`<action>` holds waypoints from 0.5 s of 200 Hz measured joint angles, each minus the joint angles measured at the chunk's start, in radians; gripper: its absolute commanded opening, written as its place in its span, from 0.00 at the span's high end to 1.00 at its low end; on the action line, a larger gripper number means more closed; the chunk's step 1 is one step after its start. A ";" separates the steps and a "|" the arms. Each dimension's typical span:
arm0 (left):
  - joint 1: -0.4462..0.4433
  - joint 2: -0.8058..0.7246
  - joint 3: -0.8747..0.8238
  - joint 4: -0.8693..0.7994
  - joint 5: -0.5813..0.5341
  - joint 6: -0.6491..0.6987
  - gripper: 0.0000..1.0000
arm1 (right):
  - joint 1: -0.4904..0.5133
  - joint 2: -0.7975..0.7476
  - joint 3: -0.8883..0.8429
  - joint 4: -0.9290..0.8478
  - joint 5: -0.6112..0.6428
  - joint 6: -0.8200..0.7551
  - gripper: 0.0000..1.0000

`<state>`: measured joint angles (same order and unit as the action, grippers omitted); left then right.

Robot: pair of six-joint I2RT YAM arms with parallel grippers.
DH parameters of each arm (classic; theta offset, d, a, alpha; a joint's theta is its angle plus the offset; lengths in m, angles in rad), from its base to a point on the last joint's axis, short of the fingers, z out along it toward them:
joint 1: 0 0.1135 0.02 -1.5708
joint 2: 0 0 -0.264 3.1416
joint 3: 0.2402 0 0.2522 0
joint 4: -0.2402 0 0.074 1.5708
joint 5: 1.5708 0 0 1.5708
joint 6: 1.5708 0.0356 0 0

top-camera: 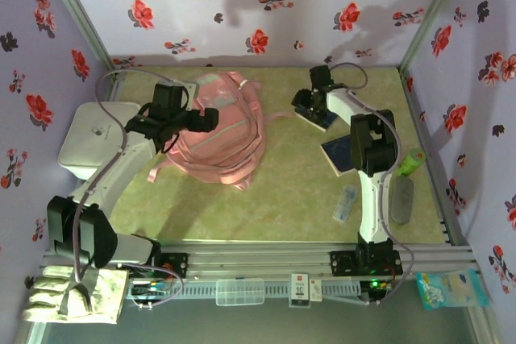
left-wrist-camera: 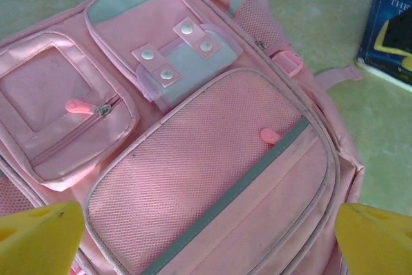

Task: Pack the student bag
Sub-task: Move the book to the top-right of the table.

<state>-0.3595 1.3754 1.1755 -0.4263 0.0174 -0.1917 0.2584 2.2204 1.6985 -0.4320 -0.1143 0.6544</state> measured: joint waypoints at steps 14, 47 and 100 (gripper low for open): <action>0.000 0.019 0.007 -0.001 0.003 -0.011 0.00 | 0.030 -0.063 -0.097 0.013 -0.014 0.006 0.25; 0.000 0.079 0.048 0.000 0.003 -0.039 0.00 | 0.111 -0.201 -0.306 0.053 -0.048 0.037 0.25; -0.025 0.138 0.101 0.003 0.011 -0.069 0.00 | 0.265 -0.397 -0.599 0.178 -0.070 0.164 0.26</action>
<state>-0.3847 1.5131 1.2766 -0.4229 0.0284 -0.2607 0.5236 1.8236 1.0996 -0.2543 -0.1844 0.8185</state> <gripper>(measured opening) 0.997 0.745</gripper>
